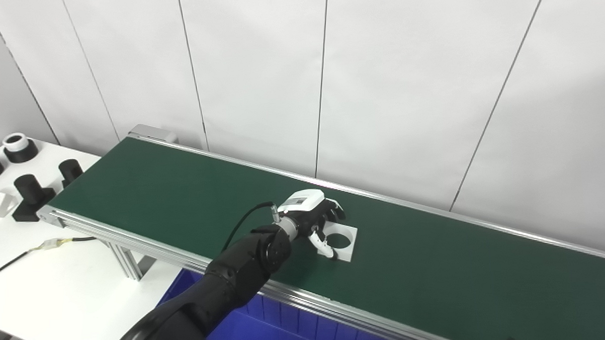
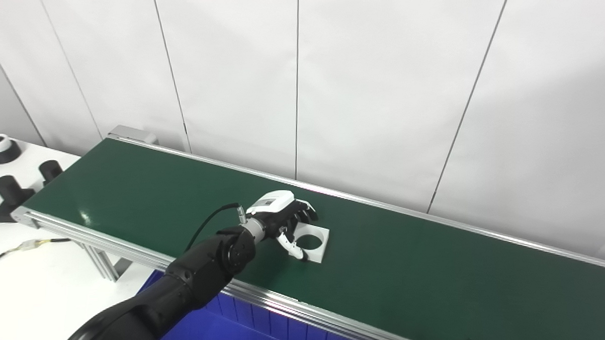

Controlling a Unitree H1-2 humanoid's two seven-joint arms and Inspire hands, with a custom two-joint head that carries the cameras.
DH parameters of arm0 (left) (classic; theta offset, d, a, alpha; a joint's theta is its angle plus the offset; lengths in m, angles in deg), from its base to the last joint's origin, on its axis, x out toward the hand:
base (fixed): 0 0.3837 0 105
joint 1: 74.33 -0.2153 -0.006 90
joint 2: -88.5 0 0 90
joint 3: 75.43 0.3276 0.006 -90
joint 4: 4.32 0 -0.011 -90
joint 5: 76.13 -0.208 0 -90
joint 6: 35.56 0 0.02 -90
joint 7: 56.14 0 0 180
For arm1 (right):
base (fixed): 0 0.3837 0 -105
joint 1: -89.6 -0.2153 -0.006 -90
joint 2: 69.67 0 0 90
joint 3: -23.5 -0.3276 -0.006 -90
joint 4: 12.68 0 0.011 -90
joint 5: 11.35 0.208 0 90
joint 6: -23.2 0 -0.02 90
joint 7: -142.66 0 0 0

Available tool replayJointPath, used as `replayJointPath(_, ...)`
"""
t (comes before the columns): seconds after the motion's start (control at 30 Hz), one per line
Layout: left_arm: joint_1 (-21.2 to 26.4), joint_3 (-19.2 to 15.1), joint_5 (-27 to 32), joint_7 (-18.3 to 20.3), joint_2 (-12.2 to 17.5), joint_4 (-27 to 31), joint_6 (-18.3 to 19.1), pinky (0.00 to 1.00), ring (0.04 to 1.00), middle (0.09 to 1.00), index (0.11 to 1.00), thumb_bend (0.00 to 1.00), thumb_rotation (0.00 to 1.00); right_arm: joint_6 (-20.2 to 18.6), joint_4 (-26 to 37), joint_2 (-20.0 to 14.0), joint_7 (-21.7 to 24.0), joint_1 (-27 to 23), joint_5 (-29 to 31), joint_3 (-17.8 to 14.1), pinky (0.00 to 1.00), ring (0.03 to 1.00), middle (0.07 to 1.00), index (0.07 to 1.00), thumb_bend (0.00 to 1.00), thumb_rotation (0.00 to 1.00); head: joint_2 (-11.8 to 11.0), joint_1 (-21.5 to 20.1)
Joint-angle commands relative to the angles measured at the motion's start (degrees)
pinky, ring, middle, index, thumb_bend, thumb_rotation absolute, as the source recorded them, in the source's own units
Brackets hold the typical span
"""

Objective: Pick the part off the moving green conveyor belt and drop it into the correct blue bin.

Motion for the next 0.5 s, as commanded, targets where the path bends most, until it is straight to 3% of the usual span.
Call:
replayJointPath(0.0,1.2,0.6,1.0,0.3,-1.2,-1.2,-1.2,0.41,0.452,0.436,0.534,0.51,0.00,3.6,1.7,0.1,0.3,0.1,0.8,-0.3,1.00,0.978,0.962,1.000,0.57,0.87,0.1,0.0)
replayJointPath(0.07,1.6,0.9,1.0,0.5,-1.3,-1.4,-1.1,0.39,0.439,0.433,0.513,0.51,0.00,3.5,1.8,0.1,0.3,0.1,0.9,-0.3,1.00,0.978,0.962,1.000,0.57,0.87,0.2,-0.1)
replayJointPath(0.17,1.7,1.3,1.5,1.0,-1.1,-0.7,-1.1,0.44,0.498,0.508,0.481,0.52,0.00,3.4,1.9,0.1,0.3,0.1,0.9,-0.4,1.00,0.979,0.964,1.000,0.56,0.87,0.1,-0.5)
replayJointPath(0.33,1.0,1.2,2.3,1.8,-0.6,0.8,-1.0,0.45,0.515,0.525,0.472,0.52,0.00,3.4,1.5,0.6,0.0,-0.2,0.7,-0.4,1.00,0.975,0.959,1.000,0.56,0.87,-0.2,-1.8)
replayJointPath(0.47,-1.1,0.2,3.0,1.4,0.3,5.7,-1.1,0.45,0.519,0.525,0.470,0.51,0.00,3.7,1.5,1.0,-0.4,-0.3,-0.1,-0.3,1.00,0.968,0.954,1.000,0.58,0.87,0.1,-3.9)
